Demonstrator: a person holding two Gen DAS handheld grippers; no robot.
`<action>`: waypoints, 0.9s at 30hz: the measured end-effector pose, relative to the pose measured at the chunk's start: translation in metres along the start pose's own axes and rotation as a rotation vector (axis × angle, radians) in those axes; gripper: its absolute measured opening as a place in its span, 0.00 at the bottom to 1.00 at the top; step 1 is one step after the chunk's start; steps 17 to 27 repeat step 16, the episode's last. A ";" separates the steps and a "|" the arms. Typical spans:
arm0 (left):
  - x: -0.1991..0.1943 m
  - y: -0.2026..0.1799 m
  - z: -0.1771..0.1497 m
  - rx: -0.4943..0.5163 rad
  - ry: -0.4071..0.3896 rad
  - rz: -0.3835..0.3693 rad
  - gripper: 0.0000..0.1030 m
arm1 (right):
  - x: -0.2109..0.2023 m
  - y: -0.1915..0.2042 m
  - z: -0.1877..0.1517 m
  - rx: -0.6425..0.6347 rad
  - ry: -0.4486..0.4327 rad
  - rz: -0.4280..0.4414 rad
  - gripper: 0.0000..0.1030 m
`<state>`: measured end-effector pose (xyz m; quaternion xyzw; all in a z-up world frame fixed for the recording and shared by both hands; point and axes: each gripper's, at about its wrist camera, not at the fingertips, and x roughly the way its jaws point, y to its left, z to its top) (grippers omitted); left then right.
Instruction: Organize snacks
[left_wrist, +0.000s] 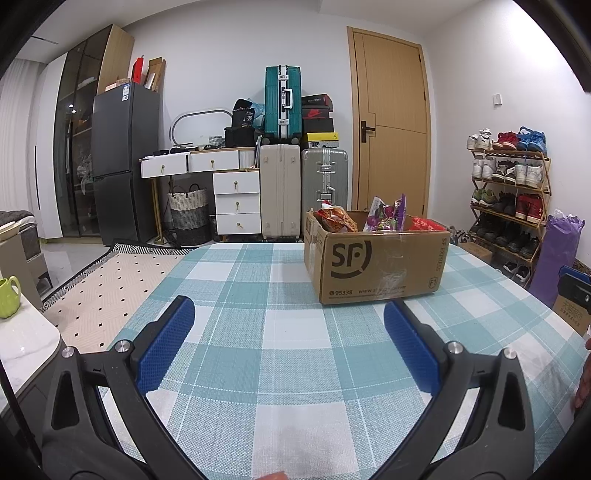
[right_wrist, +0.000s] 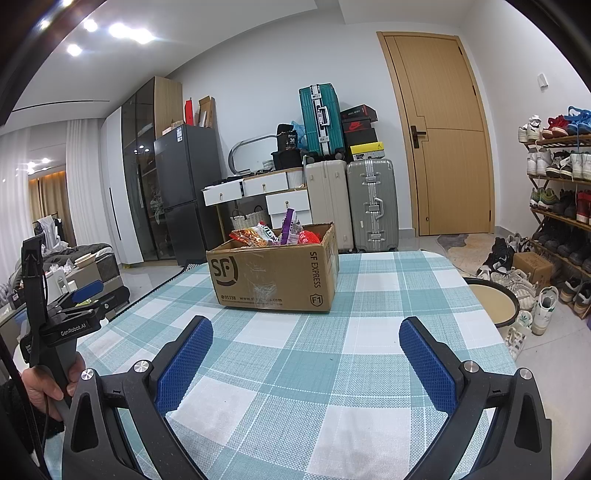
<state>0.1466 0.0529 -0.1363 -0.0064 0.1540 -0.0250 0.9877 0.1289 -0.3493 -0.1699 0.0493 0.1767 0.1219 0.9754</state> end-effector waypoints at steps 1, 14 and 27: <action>0.000 0.000 -0.001 -0.002 0.002 0.001 0.99 | 0.001 0.000 0.000 0.000 0.000 0.000 1.00; -0.001 -0.001 -0.001 -0.002 -0.005 0.004 0.99 | 0.000 0.000 0.000 0.000 0.000 0.000 1.00; -0.001 -0.001 -0.001 -0.001 -0.004 0.005 0.99 | 0.001 0.000 0.000 0.000 0.000 0.000 1.00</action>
